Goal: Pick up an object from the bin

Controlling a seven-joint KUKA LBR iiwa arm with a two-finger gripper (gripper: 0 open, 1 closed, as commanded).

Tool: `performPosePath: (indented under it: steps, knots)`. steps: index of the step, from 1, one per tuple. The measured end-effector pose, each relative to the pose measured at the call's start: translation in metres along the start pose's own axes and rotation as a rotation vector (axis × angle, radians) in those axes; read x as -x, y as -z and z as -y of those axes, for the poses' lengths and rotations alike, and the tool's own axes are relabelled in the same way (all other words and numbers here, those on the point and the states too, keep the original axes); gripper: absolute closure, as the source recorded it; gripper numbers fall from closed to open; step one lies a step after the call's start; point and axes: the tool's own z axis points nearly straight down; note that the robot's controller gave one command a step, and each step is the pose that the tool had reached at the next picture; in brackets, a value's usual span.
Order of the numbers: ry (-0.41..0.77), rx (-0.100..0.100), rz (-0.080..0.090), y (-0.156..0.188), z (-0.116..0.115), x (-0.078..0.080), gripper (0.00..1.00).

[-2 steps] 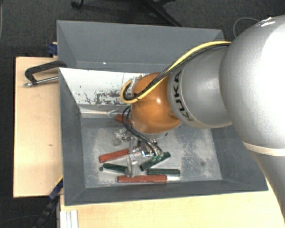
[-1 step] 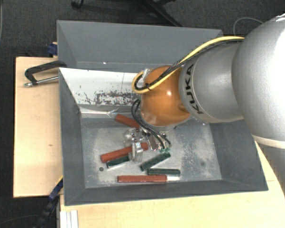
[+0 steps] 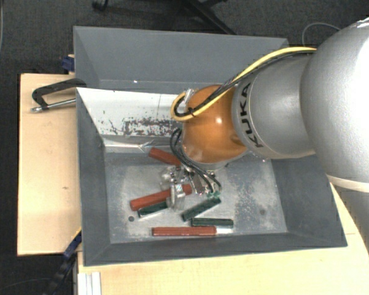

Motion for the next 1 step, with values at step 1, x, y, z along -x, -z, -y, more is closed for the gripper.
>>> performPosePath:
  steps: [1]
  knots:
    - [0.000, 0.000, -0.001, 0.0023, -0.0001, -0.0006, 1.00]
